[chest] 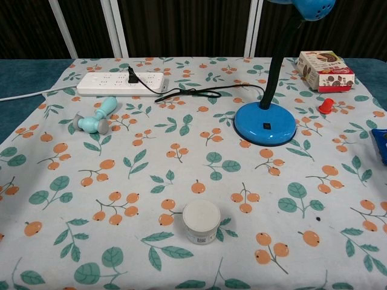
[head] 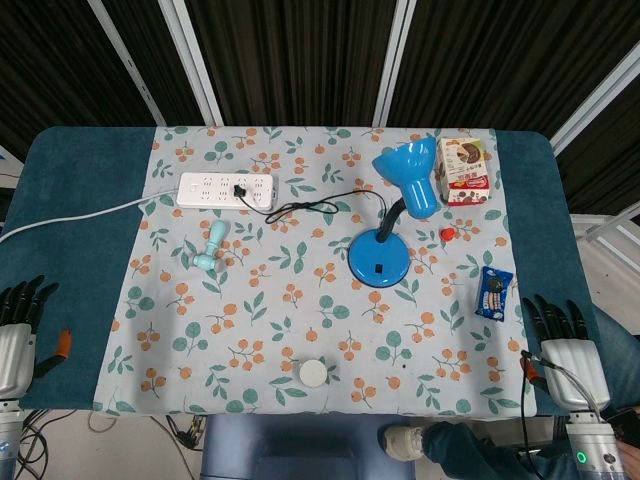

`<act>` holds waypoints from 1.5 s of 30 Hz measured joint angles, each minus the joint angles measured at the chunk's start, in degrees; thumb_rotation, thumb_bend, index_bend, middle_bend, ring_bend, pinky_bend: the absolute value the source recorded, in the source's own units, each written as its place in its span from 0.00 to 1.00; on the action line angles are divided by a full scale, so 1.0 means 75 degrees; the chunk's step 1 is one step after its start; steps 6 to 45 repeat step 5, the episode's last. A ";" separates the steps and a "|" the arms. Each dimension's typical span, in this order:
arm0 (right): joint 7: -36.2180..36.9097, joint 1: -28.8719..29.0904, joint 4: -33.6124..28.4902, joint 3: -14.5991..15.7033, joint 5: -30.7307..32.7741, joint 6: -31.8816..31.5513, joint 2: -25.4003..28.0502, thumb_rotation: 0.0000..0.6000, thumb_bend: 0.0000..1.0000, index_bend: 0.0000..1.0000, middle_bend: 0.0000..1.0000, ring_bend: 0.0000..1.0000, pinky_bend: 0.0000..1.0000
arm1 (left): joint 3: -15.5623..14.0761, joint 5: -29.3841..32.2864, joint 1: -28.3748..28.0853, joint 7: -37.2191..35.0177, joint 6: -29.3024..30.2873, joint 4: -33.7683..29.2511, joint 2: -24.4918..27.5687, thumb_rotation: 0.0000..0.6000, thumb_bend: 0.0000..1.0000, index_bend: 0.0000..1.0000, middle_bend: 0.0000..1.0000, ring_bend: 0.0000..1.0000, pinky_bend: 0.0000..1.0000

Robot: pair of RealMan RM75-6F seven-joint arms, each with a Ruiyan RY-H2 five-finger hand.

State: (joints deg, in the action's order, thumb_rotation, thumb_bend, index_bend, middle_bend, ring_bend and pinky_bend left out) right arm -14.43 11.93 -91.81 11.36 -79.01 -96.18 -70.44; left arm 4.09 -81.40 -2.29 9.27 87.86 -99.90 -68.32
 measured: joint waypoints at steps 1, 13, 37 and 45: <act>0.0087 -0.0068 0.0116 0.0012 -0.0052 -0.0028 -0.0008 1.00 0.31 0.00 0.09 0.13 0.00 | 0.0000 -0.0004 -0.0004 0.0006 -0.0003 0.0000 -0.0001 1.00 0.44 0.14 0.04 0.03 0.00; 0.0280 -0.0219 0.0406 -0.0074 -0.0267 -0.0098 -0.0005 1.00 0.31 0.00 0.09 0.13 0.00 | 0.0004 0.0007 -0.0004 0.0015 -0.0001 -0.0013 0.0007 1.00 0.44 0.15 0.04 0.03 0.00; 0.0280 -0.0219 0.0406 -0.0074 -0.0267 -0.0098 -0.0005 1.00 0.31 0.00 0.09 0.13 0.00 | 0.0004 0.0007 -0.0004 0.0015 -0.0001 -0.0013 0.0007 1.00 0.44 0.15 0.04 0.03 0.00; 0.0280 -0.0219 0.0406 -0.0074 -0.0267 -0.0098 -0.0005 1.00 0.31 0.00 0.09 0.13 0.00 | 0.0004 0.0007 -0.0004 0.0015 -0.0001 -0.0013 0.0007 1.00 0.44 0.15 0.04 0.03 0.00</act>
